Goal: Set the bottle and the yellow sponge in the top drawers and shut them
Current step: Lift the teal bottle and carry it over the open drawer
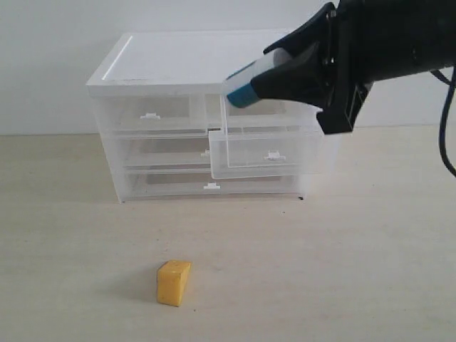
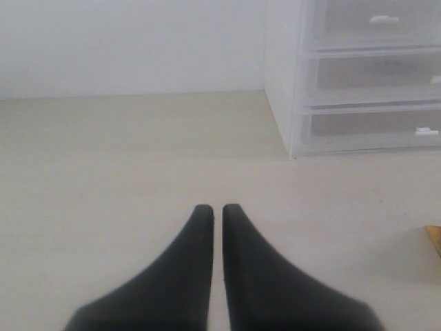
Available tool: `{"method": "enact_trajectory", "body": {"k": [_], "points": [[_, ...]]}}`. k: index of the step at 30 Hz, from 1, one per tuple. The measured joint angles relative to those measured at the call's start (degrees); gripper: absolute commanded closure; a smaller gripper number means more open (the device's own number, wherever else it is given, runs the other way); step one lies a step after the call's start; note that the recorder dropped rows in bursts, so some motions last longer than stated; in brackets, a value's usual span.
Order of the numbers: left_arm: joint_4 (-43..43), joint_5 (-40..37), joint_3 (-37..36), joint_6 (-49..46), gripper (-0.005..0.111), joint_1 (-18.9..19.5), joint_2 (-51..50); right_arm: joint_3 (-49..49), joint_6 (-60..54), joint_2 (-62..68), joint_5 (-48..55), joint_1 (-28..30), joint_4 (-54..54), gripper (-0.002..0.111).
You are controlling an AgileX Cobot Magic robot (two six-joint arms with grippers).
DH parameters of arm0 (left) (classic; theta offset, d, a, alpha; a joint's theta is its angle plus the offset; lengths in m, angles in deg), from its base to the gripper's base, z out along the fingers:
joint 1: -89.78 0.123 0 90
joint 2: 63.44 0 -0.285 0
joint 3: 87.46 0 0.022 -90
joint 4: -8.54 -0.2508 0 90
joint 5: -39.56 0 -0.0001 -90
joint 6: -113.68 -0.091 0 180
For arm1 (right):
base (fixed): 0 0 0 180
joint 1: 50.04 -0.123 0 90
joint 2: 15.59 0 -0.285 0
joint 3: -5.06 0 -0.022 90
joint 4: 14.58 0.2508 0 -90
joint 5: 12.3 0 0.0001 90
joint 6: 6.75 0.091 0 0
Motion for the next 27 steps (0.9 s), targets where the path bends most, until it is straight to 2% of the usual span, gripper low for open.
{"method": "enact_trajectory", "body": {"k": [5, 12, 24, 27], "points": [[0.0, 0.0, 0.0, 0.0, 0.103, 0.0, 0.0, -5.9, 1.0, 9.0, 6.2, 3.6, 5.3, 0.108], [0.0, 0.0, 0.0, 0.0, 0.103, 0.0, 0.0, -14.2, 4.9, 22.7, 11.5, 6.8, 6.5, 0.108], [0.0, 0.0, 0.0, 0.0, 0.103, 0.0, 0.0, -15.9, 6.9, 29.2, 7.8, 6.9, 6.4, 0.108], [0.0, 0.0, 0.0, 0.0, 0.103, 0.0, 0.0, -15.9, 7.8, 29.3, 6.7, 6.9, 6.4, 0.099]]}}
